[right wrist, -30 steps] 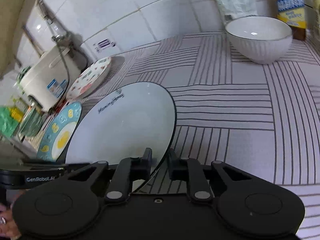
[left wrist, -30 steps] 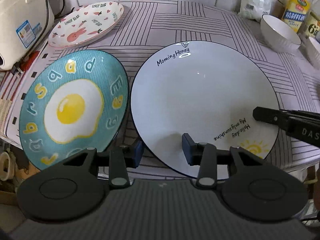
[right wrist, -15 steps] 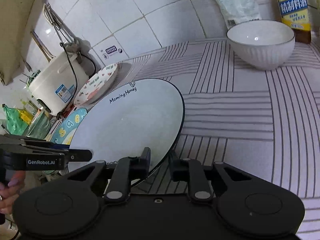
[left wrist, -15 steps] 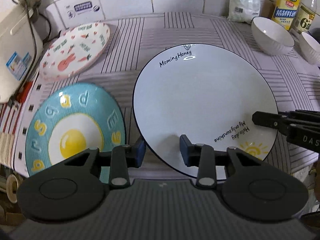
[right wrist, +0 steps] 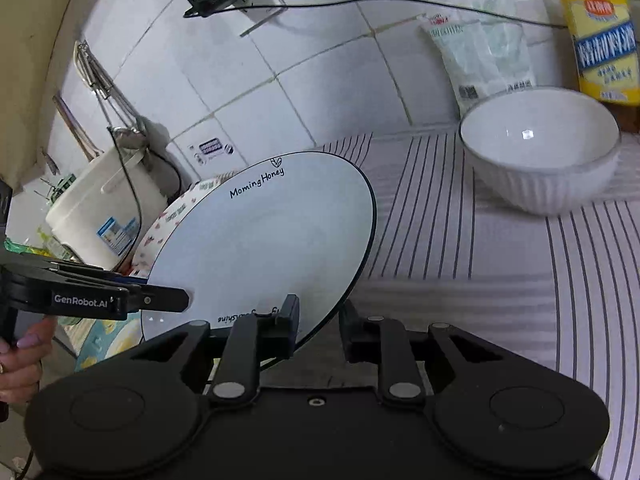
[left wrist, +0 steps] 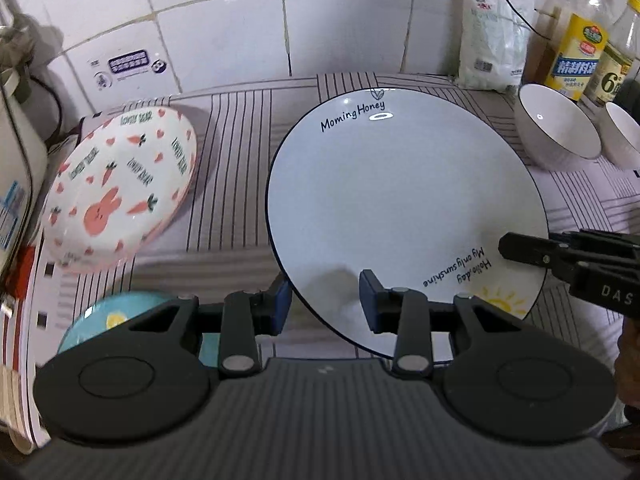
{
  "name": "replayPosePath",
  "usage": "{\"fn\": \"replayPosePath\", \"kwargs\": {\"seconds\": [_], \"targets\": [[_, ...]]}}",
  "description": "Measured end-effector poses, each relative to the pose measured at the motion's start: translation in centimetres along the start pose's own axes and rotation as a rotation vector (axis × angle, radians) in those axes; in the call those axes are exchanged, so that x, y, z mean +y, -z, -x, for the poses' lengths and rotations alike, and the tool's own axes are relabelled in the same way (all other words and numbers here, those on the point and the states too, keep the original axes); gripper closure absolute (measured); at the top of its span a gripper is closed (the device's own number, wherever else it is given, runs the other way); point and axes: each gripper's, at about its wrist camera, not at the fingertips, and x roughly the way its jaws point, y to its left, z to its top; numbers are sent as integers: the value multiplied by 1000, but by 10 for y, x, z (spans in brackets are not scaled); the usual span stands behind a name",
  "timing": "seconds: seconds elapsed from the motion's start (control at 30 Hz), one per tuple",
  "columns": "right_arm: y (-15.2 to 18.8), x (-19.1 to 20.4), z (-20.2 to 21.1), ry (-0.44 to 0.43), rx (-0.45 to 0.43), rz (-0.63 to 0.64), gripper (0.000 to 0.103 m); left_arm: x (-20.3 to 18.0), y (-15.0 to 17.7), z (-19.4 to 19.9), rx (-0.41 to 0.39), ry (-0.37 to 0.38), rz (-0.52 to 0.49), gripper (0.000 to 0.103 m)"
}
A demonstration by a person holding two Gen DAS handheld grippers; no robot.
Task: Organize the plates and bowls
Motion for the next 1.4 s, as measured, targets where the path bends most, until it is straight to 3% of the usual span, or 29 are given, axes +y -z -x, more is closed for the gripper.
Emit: {"fn": "replayPosePath", "kwargs": {"seconds": [0.13, 0.37, 0.7, 0.9, 1.07, 1.4], "targets": [[-16, -4, -12, 28, -6, 18, 77, 4, -16, -15, 2, 18, -2, 68], [-32, -9, -29, 82, -2, 37, 76, 19, -39, -49, 53, 52, 86, 68], [-35, -1, -53, 213, 28, 36, 74, 16, -46, -64, 112, 11, 130, 68], [-33, 19, -40, 302, 21, 70, 68, 13, -43, -29, 61, -35, 97, 63], [-33, 38, -6, 283, -33, 74, 55, 20, -30, 11, 31, -6, 104, 56], [-34, 88, 57, 235, -85, 121, 45, 34, -3, 88, -13, 27, 133, 50]]}}
